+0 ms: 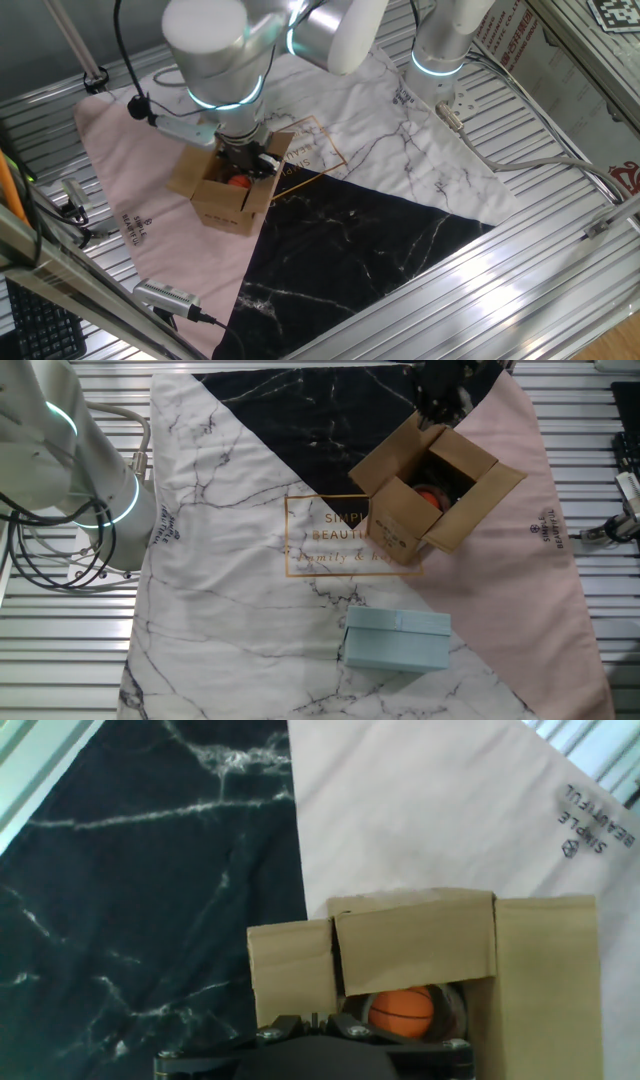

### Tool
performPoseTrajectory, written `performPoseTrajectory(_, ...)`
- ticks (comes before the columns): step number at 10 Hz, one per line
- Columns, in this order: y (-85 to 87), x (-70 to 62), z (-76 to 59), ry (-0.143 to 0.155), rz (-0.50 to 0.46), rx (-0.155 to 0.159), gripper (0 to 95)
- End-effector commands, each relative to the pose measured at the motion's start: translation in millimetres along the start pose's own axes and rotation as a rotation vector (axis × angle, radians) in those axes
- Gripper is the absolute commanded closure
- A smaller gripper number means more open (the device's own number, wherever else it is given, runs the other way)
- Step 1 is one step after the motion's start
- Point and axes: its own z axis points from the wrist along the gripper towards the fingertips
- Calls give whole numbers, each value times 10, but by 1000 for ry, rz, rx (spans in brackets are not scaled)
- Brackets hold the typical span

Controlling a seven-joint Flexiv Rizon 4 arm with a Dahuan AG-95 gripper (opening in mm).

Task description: Cover the box

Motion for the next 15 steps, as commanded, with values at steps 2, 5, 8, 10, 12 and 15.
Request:
performPoseTrajectory(2,1,2,-1,10,-4,-14,950)
performPoseTrajectory(5,62,69,-74,26,15,-22,950)
performPoseTrajectory(8,170,326,-94,18,29,-29,950)
performPoseTrajectory(10,224,416,-89,13,39,-33,950)
performPoseTrajectory(12,355,408,-63,7,73,-21,950)
performPoseTrajectory(15,446,348,-49,4,90,-19,950)
